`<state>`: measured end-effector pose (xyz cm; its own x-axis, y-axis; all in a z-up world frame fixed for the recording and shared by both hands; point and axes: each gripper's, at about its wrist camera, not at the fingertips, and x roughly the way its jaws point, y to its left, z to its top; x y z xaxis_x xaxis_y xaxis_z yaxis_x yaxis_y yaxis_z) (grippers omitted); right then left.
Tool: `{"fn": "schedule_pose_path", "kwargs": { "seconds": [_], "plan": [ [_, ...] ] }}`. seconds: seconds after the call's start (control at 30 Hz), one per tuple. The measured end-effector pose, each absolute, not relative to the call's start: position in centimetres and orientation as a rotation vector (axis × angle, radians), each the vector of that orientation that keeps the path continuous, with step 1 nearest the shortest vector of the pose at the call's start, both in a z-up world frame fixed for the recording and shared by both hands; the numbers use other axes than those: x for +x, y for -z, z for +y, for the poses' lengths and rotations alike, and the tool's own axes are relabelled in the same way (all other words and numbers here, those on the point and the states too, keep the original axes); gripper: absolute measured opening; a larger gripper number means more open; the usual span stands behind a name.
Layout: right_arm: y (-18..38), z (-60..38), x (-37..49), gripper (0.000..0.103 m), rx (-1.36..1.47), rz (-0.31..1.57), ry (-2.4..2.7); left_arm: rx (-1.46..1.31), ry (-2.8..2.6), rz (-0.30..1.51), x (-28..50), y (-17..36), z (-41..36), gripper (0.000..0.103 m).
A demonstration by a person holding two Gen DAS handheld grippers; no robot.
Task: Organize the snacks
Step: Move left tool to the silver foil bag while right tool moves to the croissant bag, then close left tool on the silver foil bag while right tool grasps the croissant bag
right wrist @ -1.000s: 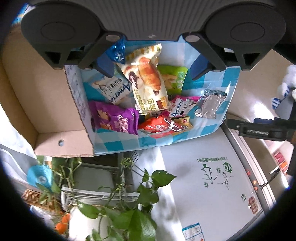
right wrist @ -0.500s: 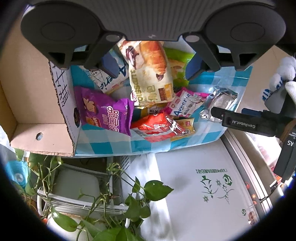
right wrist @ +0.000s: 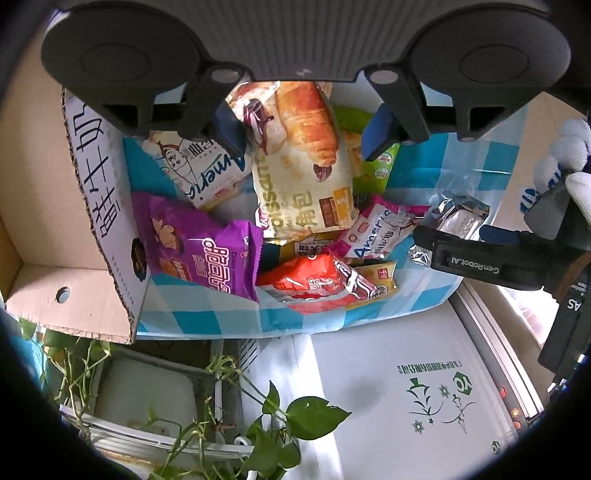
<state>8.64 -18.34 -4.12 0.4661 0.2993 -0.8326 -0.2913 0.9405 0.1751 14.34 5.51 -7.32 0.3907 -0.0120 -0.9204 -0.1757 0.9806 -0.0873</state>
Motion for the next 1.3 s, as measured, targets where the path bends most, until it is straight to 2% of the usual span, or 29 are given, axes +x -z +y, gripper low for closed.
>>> {"fn": "schedule_pose_path", "kwargs": {
  "seconds": [0.27,0.63,0.77,0.83,0.93,1.07,1.3],
  "plan": [
    [4.4,-18.6,8.8,0.072,0.037,1.041,-0.337,-0.083,-0.123,1.152,14.3,8.4,4.7,0.103],
    [4.4,-18.5,8.6,0.072,0.036,1.045,-0.326,-0.102,-0.145,1.131,13.9,8.4,4.6,0.103],
    [4.4,-18.5,8.6,0.067,0.034,1.043,-0.318,-0.097,-0.128,1.131,13.8,8.3,4.7,0.102],
    [4.3,-18.6,8.5,0.066,0.035,1.04,-0.32,-0.095,-0.115,1.125,13.7,8.2,4.6,0.098],
    [4.2,-18.6,8.5,0.062,0.034,1.036,-0.317,-0.077,-0.089,1.105,13.4,7.9,4.2,0.085],
    [3.8,-18.5,8.4,0.059,0.048,1.031,-0.33,-0.069,-0.061,1.079,13.1,7.3,3.9,0.06],
    [3.3,-18.2,8.3,0.057,0.058,1.01,-0.348,-0.101,-0.029,1.064,12.5,6.9,3.4,0.059]
  ]
}}
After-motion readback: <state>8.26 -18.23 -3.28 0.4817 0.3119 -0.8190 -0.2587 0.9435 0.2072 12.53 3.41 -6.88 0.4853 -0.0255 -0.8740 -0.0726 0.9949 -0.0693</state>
